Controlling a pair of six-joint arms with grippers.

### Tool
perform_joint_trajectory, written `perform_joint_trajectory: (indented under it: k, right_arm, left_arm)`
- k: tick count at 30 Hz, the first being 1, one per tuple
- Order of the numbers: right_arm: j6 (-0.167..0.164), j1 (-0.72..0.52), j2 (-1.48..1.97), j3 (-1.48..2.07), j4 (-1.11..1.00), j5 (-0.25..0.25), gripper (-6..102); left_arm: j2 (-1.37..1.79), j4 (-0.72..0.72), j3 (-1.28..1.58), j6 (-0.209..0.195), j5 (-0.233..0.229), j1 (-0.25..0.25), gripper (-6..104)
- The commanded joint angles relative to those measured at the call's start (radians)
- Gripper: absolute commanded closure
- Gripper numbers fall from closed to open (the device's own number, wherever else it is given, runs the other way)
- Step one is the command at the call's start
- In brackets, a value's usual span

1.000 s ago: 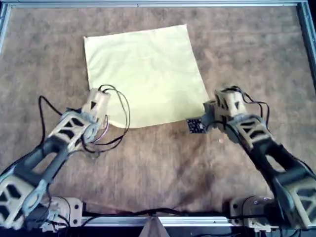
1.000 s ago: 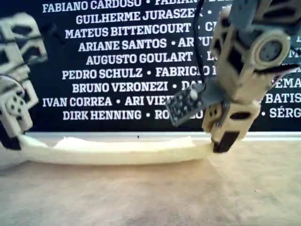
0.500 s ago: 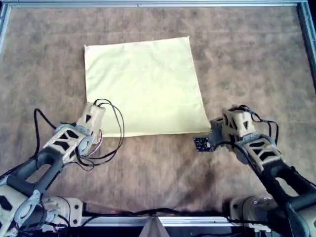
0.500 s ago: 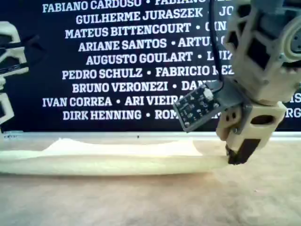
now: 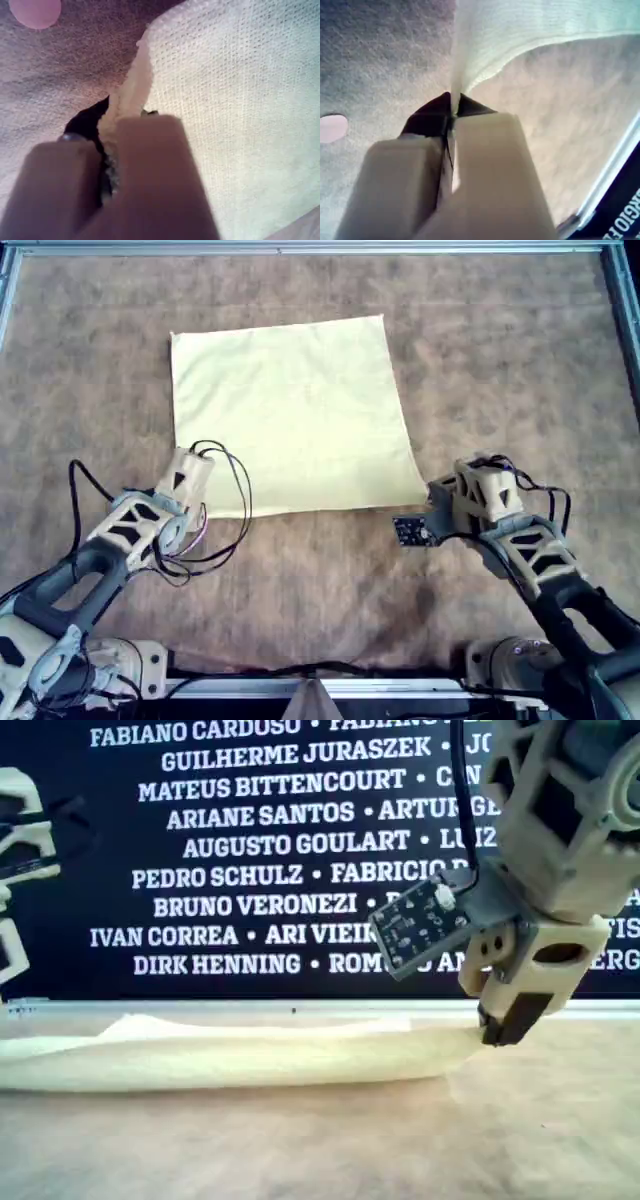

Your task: Fold a cloth

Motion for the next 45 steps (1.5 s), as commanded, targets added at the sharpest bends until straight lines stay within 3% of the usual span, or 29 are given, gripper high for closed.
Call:
perform_joint_trajectory:
  k: [1, 7, 13, 19, 22, 25, 28, 40, 45]
  right_arm:
    - [0.005, -0.003, 0.025, -0.052, -0.018, 0.006, 95]
    - [0.005, -0.003, -0.035, -0.170, -0.057, 0.006, 95]
    - [-0.009, -0.003, -0.233, -0.314, -0.239, 0.006, 95]
    - [-0.011, -0.003, -0.497, -0.531, -0.379, 0.006, 95]
    - [-0.011, -0.003, -0.638, -0.675, -0.433, 0.006, 95]
    - [-0.012, -0.012, -0.761, -0.859, -0.453, 0.008, 95]
    - [-0.012, -0.012, -0.879, -1.031, -0.456, 0.008, 95]
    - [-0.014, -0.025, -1.250, -1.519, -0.456, 0.009, 95]
    - [-0.014, -0.041, -1.330, -1.637, -0.456, 0.009, 95]
  left_arm:
    - [0.044, -0.021, -0.032, 0.005, 0.000, -0.003, 98]
    - [0.034, -0.029, -0.152, 0.005, -0.014, 0.012, 98]
    - [-0.094, -0.029, -0.370, 0.005, -0.017, 0.017, 98]
    - [-0.347, -0.029, -0.678, 0.018, -0.017, 0.150, 98]
    - [-0.471, -0.029, -0.834, 0.071, -0.017, 0.232, 98]
    - [-0.574, -0.028, -0.976, 0.120, -0.017, 0.267, 98]
    - [-0.655, -0.028, -1.089, 0.137, -0.017, 0.275, 98]
    - [-0.911, -0.028, -1.460, 0.137, -0.017, 0.278, 98]
    - [-0.986, -0.028, -1.568, 0.137, -0.017, 0.321, 98]
